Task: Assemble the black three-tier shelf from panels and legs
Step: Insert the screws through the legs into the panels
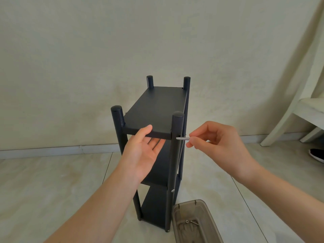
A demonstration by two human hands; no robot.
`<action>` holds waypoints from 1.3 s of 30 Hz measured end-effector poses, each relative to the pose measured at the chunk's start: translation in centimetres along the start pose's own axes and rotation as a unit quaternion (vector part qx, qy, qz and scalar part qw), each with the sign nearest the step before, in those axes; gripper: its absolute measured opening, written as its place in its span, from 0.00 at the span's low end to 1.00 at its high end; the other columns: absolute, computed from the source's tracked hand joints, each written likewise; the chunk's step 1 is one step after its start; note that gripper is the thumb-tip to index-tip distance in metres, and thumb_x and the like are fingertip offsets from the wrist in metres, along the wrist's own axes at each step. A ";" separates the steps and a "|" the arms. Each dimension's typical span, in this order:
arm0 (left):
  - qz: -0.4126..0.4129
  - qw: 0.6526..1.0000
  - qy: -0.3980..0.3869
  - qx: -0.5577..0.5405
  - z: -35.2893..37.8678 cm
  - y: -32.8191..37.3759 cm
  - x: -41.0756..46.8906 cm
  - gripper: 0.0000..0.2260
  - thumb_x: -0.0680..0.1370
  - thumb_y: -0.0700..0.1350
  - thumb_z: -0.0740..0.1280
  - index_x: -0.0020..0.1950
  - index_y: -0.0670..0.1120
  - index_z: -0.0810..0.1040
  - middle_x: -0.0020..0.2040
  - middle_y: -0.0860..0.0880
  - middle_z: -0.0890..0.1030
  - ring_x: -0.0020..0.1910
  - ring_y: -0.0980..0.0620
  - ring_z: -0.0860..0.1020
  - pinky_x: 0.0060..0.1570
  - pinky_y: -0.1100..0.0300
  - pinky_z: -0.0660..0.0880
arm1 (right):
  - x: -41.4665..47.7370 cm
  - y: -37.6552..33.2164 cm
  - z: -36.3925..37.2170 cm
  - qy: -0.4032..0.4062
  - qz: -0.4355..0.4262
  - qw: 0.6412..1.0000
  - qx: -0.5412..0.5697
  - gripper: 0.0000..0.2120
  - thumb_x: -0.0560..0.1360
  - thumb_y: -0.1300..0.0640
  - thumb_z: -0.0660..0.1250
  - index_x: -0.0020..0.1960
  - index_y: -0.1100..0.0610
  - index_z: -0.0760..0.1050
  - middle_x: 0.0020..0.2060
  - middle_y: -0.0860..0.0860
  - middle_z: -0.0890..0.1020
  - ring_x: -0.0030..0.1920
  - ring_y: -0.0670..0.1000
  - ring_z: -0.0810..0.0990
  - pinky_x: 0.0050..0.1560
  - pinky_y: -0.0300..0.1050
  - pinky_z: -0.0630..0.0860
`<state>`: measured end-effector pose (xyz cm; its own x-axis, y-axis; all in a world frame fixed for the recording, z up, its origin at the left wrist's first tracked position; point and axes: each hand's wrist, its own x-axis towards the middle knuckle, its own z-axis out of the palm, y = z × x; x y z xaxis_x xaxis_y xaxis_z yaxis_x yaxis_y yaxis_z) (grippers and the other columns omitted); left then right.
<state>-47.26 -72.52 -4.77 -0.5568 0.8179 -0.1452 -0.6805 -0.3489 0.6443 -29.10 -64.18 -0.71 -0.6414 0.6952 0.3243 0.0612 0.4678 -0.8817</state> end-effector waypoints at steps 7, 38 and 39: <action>0.002 1.000 0.003 -0.002 0.0 -0.2 0.1 0.24 0.67 0.43 0.74 0.63 0.45 0.76 0.51 0.44 0.87 0.52 0.45 0.86 0.43 0.55 0.83 | -0.3 0.4 0.3 0.034 -0.005 0.999 -0.009 0.08 0.74 0.61 0.71 0.40 0.50 0.79 0.35 0.44 0.85 0.33 0.39 0.78 0.32 0.27 0.69; 0.061 0.985 -0.099 0.130 0.0 -1.2 -0.3 0.21 0.75 0.33 0.71 0.67 0.43 0.75 0.57 0.42 0.83 0.60 0.43 0.83 0.54 0.56 0.81 | 0.7 1.3 2.4 0.035 0.013 0.999 -0.005 0.05 0.75 0.57 0.72 0.42 0.49 0.79 0.37 0.43 0.85 0.43 0.43 0.83 0.51 0.49 0.80; 0.059 0.983 -0.092 0.146 0.0 -1.3 -0.2 0.20 0.76 0.32 0.70 0.67 0.41 0.76 0.57 0.42 0.84 0.59 0.44 0.83 0.54 0.57 0.81 | 0.8 1.4 2.4 0.033 0.015 0.999 -0.004 0.05 0.75 0.56 0.72 0.43 0.49 0.79 0.37 0.43 0.86 0.43 0.42 0.83 0.51 0.48 0.79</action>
<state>-46.27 -72.26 -5.54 -0.5094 0.8581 0.0648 -0.4354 -0.3219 0.8407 -31.35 -64.25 -2.53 -0.5870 0.7438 0.3197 0.0862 0.4500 -0.8888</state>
